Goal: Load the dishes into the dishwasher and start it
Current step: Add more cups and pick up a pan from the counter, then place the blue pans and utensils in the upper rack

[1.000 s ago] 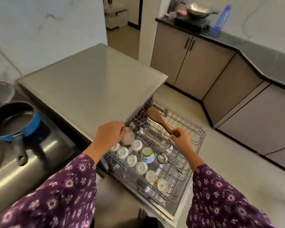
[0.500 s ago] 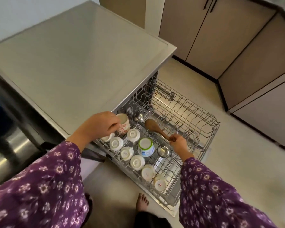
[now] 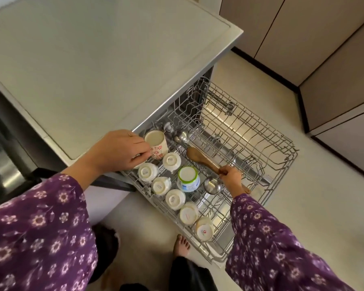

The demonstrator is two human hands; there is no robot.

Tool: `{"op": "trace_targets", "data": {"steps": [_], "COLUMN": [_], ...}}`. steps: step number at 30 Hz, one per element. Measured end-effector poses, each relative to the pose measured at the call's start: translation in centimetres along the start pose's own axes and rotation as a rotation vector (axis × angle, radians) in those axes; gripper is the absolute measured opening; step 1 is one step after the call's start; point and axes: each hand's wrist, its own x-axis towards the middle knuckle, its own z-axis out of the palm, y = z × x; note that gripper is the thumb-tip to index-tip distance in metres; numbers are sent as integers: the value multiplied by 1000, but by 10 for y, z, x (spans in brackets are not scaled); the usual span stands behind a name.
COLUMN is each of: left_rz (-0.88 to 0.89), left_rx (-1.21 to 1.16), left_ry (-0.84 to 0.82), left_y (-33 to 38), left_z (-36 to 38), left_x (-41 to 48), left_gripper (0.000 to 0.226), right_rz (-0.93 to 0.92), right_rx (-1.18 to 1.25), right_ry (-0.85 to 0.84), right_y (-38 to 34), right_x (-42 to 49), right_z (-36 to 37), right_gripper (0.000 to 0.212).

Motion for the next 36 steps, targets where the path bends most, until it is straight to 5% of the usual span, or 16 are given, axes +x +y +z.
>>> {"op": "trace_targets", "data": {"steps": [11, 17, 25, 36], "left_rz": [-46, -109, -501, -1104], "left_rx": [-9, -51, -252, -250], "left_ry": [-11, -105, -184, 151], "left_y": [1, 5, 39, 71], "left_z": [-2, -4, -53, -146], "left_x": [0, 1, -27, -252], "left_gripper": [30, 31, 28, 28], "right_rz": [66, -68, -443, -849], "right_rx": [-93, -75, 0, 131], "right_ry": [6, 24, 42, -49], "right_y": [-13, -48, -147, -300], "right_x": [-13, -55, -143, -286], "right_z": [3, -7, -21, 29], "right_gripper": [32, 28, 13, 5]}}
